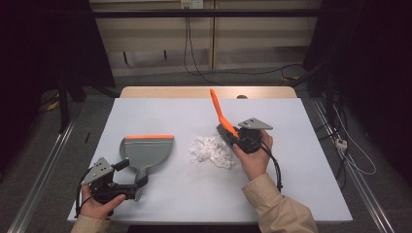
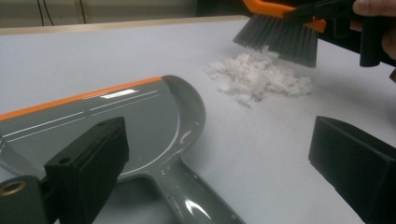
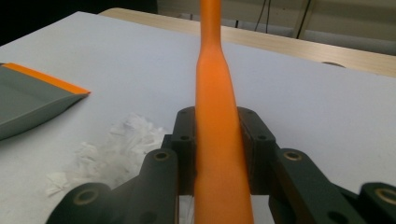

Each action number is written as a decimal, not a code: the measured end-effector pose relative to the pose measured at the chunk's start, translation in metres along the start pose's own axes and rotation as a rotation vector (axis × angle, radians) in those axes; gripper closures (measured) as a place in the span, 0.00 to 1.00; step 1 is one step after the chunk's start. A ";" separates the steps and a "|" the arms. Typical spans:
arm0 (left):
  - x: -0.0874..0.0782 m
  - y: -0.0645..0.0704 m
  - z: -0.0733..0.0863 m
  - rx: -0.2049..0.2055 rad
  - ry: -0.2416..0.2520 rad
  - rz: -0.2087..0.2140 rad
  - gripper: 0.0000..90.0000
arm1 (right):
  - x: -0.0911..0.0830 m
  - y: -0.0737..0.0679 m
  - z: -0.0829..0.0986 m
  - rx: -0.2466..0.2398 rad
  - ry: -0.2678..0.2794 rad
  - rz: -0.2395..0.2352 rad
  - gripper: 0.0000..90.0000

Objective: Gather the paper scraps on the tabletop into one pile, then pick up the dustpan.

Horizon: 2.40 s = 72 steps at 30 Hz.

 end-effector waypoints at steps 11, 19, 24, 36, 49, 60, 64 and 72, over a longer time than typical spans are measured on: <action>0.001 0.003 0.000 0.005 -0.005 0.009 0.05 | -0.012 0.000 0.030 -0.012 -0.063 0.059 0.79; 0.003 0.002 0.001 0.006 -0.014 0.006 0.05 | -0.005 -0.026 0.028 -0.022 -0.042 0.094 0.79; 0.004 0.000 0.003 0.006 -0.031 -0.010 0.05 | 0.002 -0.031 0.025 0.007 -0.017 0.070 0.79; 0.005 -0.001 0.011 0.002 -0.106 -0.092 0.07 | 0.010 -0.031 0.021 0.009 0.012 0.049 0.79; 0.010 -0.002 0.017 0.007 -0.167 -0.173 0.11 | 0.005 -0.022 0.019 0.006 0.014 0.026 0.79; 0.003 -0.014 0.018 -0.035 -0.197 -0.234 0.15 | 0.000 -0.012 0.017 0.026 0.025 0.026 0.79; -0.002 -0.021 0.017 -0.054 -0.198 -0.280 0.20 | 0.000 -0.010 0.017 0.030 0.026 0.022 0.79; 0.007 -0.015 0.010 -0.035 -0.230 -0.244 0.27 | 0.000 -0.010 0.017 0.026 0.026 0.020 0.79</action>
Point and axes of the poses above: each handheld gripper's, and its own axes: x roughly forward along the jaws, z roughly out of its underside, y roughly to its right, the point moved 1 cm from there along x, roughly forward along the jaws, and after that the axes turned 7 degrees about -x, right-handed, at the moved point
